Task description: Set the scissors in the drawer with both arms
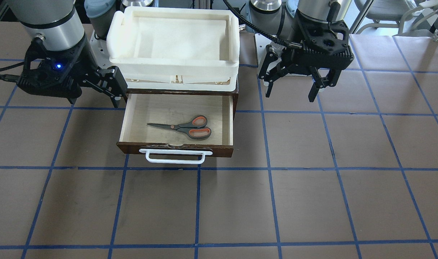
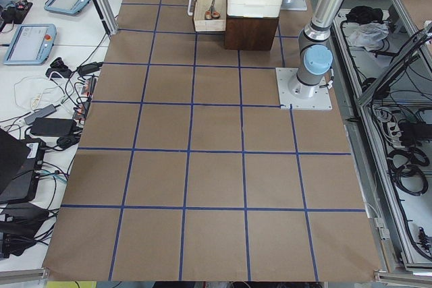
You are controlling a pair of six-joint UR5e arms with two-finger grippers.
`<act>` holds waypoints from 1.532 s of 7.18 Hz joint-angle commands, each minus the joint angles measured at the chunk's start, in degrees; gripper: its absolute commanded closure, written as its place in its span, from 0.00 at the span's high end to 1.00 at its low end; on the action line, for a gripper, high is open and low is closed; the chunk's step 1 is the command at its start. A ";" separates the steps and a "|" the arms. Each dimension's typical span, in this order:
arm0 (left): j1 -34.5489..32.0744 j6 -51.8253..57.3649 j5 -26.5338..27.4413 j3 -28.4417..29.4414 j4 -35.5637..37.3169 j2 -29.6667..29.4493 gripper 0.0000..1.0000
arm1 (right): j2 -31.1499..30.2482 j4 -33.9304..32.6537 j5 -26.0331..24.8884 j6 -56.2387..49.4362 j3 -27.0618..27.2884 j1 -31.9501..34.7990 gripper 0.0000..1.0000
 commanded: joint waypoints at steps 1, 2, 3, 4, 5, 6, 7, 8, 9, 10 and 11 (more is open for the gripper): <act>0.55 -3.77 1.54 -3.92 -3.84 4.37 1.00 | 0.05 0.01 -0.20 -0.06 0.06 0.06 1.00; 2.38 -4.48 1.45 -2.63 -9.27 4.92 1.00 | 0.05 0.01 -0.11 -0.06 0.06 0.06 1.00; 4.06 -5.27 1.36 1.21 -12.54 3.27 1.00 | 0.05 0.01 -0.20 0.03 0.15 0.06 1.00; 4.16 -5.98 0.67 3.95 -13.70 1.86 1.00 | 0.05 0.01 -0.20 0.03 0.59 0.06 1.00; 4.60 -5.98 0.40 4.15 -13.46 1.50 1.00 | 0.05 0.01 -0.29 0.03 0.76 0.06 1.00; 4.51 -5.37 0.40 3.72 -13.37 1.67 1.00 | 0.05 -0.07 -0.38 0.03 0.77 0.06 1.00; 4.42 -5.28 0.40 3.28 -13.28 1.93 1.00 | 0.05 -0.08 -0.46 0.03 0.77 0.06 1.00; 4.42 -5.19 0.40 2.66 -13.28 2.28 1.00 | 0.05 -0.08 -0.46 0.12 0.77 0.06 1.00; 4.42 -5.10 0.48 1.70 -13.19 2.81 1.00 | 0.05 -0.08 -0.38 0.12 0.77 0.06 1.00; 4.42 -5.10 0.48 1.52 -13.10 2.99 1.00 | 0.05 -0.08 -0.46 0.12 0.77 0.06 1.00; 4.42 -5.10 0.48 1.52 -13.10 3.07 1.00 | 0.05 -0.08 -0.38 0.12 0.77 0.06 1.00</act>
